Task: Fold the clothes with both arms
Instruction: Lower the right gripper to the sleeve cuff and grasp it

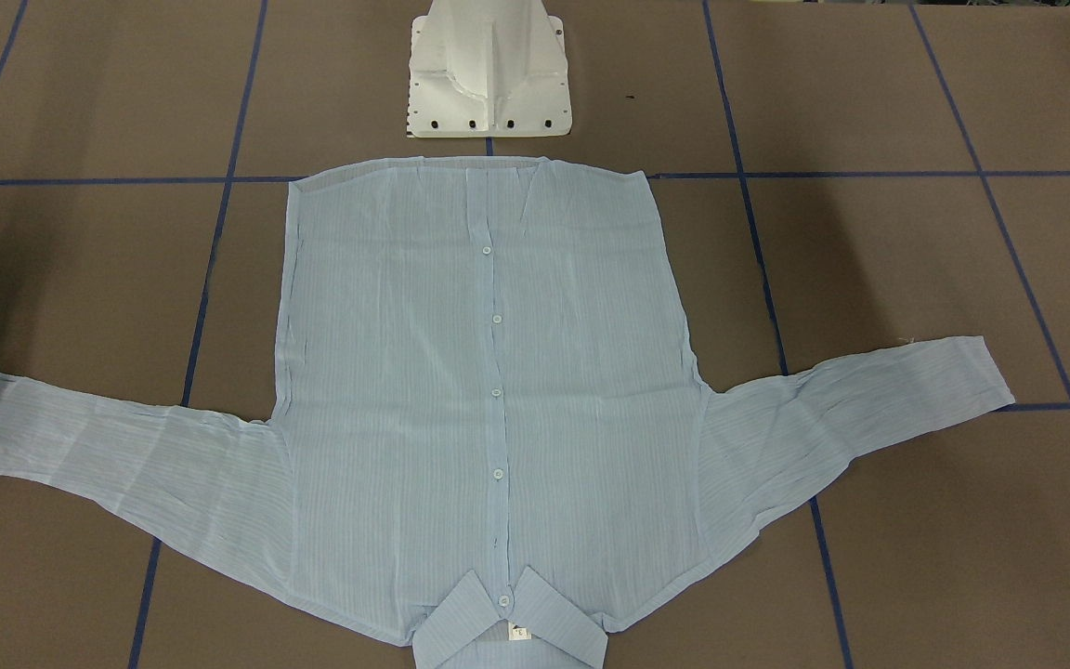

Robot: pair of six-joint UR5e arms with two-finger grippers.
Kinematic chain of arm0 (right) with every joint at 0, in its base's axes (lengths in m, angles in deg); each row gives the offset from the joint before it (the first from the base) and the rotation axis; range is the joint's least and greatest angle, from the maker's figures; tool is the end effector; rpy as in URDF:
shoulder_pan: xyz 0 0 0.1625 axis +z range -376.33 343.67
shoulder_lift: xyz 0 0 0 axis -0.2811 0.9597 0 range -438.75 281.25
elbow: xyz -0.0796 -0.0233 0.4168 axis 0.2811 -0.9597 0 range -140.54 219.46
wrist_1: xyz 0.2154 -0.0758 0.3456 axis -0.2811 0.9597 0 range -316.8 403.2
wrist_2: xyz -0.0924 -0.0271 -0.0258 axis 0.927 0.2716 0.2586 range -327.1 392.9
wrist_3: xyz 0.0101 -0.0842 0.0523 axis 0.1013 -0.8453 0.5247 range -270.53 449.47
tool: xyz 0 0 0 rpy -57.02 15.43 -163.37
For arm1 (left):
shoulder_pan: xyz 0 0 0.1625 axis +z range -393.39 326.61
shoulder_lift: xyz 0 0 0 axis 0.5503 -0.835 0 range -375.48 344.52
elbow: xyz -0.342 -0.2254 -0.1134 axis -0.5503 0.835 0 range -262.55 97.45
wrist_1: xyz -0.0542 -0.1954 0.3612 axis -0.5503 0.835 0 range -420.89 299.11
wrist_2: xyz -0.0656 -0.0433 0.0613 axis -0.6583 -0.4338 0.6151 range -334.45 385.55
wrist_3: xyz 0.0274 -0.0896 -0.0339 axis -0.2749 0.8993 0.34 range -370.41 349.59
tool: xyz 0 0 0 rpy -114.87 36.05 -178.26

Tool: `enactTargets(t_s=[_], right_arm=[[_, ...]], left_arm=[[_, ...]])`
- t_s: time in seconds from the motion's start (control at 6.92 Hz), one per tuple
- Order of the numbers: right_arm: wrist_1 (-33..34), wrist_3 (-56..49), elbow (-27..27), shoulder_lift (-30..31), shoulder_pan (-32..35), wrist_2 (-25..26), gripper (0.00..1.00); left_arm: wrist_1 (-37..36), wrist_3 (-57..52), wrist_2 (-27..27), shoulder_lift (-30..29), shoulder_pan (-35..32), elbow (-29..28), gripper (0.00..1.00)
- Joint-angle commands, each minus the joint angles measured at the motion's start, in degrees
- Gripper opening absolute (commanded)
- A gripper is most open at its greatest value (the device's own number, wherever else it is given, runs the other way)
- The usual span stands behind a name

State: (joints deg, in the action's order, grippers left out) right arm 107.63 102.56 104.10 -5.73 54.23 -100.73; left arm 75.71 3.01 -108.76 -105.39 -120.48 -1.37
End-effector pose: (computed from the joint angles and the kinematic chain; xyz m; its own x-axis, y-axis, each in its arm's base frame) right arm -0.1484 -0.6143 0.6655 0.6707 -0.2179 0.7090 0.1705 0.9756 0.1386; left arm -0.0379 -0.5119 0.6437 0.6834 0.2668 -0.6795 0.1217 0.8761 0.4664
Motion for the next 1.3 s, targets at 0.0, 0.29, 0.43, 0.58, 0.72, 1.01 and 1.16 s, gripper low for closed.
enactTargets(t_s=[0.0, 0.29, 0.43, 0.58, 0.72, 1.01, 1.16], right_arm=[[0.08, 10.77, 5.32, 0.01, -0.51, -1.45, 0.0], [-0.35, 15.53, 7.17, -0.07, -2.09, -1.98, 0.0], [-0.27, 15.3, 6.74, 0.19, -2.09, -1.72, 0.0], [-0.27, 14.69, 6.39, 0.71, -2.09, -1.37, 0.0], [0.16, 10.51, 5.25, 0.8, -1.66, -1.02, 0.26], [0.16, 7.39, 1.99, 0.28, 0.36, 0.04, 0.98], [0.17, 7.31, 1.03, 0.37, 1.32, 0.04, 0.98]], left_arm=[[0.06, 0.02, -0.08, -0.09, 0.0, 0.12, 1.0], [0.06, 0.02, -0.16, -0.09, 0.0, 0.03, 1.0], [0.06, 0.02, -0.17, -0.09, 0.0, -0.14, 1.0], [0.06, 0.02, -0.17, -0.09, 0.0, -0.32, 1.0], [0.06, -0.06, -0.17, 0.0, 0.0, -0.41, 1.0], [0.06, -0.07, -0.16, -0.09, 0.0, -0.41, 1.0], [0.06, -0.07, -0.25, 0.0, 0.0, -0.41, 1.0]])
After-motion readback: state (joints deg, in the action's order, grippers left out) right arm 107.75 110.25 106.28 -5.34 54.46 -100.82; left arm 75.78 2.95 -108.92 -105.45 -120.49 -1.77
